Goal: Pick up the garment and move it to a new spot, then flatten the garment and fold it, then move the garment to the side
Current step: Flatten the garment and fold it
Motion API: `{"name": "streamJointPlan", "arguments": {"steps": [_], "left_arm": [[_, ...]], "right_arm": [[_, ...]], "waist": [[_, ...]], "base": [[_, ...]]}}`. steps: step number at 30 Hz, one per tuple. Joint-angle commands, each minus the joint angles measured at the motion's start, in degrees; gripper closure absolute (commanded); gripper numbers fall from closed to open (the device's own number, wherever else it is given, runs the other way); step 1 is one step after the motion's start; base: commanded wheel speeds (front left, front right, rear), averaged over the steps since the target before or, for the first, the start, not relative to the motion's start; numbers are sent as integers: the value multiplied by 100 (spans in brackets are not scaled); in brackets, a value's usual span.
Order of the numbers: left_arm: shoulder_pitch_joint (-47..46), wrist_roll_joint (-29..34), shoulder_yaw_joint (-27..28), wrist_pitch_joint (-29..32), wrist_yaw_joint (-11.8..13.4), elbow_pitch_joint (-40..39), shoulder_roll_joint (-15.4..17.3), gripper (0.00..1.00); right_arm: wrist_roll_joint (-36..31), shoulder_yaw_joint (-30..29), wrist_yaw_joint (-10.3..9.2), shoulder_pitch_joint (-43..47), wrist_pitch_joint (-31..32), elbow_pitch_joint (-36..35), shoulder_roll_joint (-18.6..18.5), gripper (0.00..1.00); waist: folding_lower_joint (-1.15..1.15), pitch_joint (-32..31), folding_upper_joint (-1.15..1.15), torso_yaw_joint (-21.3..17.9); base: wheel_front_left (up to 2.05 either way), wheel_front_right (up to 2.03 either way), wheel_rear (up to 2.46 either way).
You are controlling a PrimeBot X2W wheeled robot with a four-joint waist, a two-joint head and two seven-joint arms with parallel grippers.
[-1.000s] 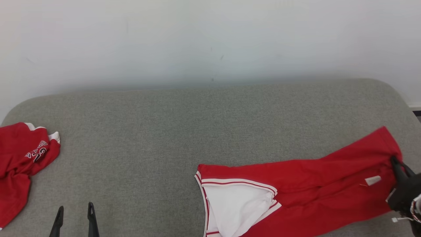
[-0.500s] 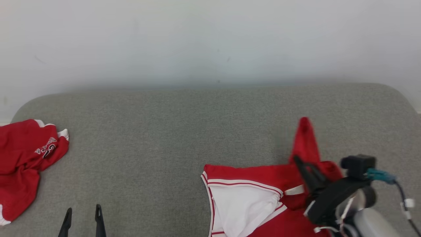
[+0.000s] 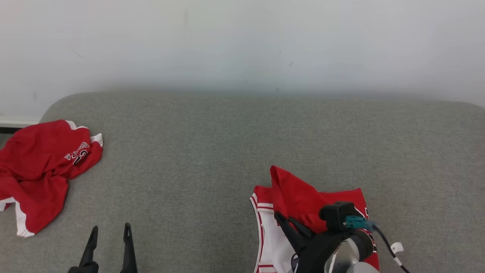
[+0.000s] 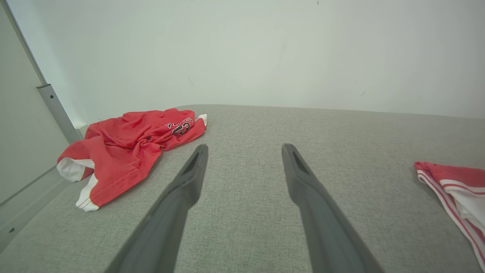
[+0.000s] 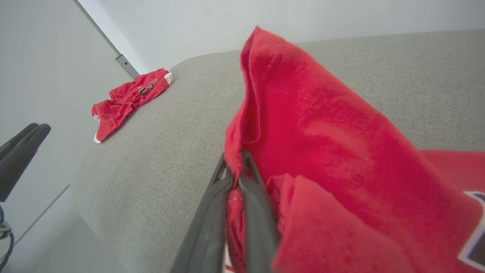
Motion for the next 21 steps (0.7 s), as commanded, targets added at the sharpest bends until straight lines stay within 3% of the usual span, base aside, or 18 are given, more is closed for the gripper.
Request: {"name": "streamJointPlan", "arguments": {"steps": [1, 6, 8, 9, 13, 21], "left_arm": [[-94, 33, -13, -17, -30, 31, -36, 0], [-188, 67, -42, -17, -60, 113, -77, 0], [-207, 66, -28, -17, -85, 143, -77, 0], [-200, 46, 6, -17, -91, 154, -76, 0], [-107, 37, 103, -17, -88, 170, -51, 0], [3, 35, 233, -17, -84, 132, -66, 0]], "right_arm": [[-151, 26, -14, -89, -58, 167, 83, 100], [-439, 19, -14, -279, -324, 923, 345, 100], [-440, 44, -14, -333, -426, 1140, 425, 40], [-357, 36, -14, -392, -563, 1214, 466, 0], [-132, 120, -14, -424, -780, 960, 360, 0], [242, -236, -14, -82, -773, -376, -354, 0]], "waist": [[0, 79, 0, 91], [0, 129, 0, 182], [0, 130, 0, 200], [0, 115, 0, 190], [0, 56, 0, 109], [0, 0, 0, -111]], "base": [[0, 0, 0], [0, 0, 0], [0, 0, 0], [0, 0, 0], [0, 0, 0], [0, 0, 0]]}}
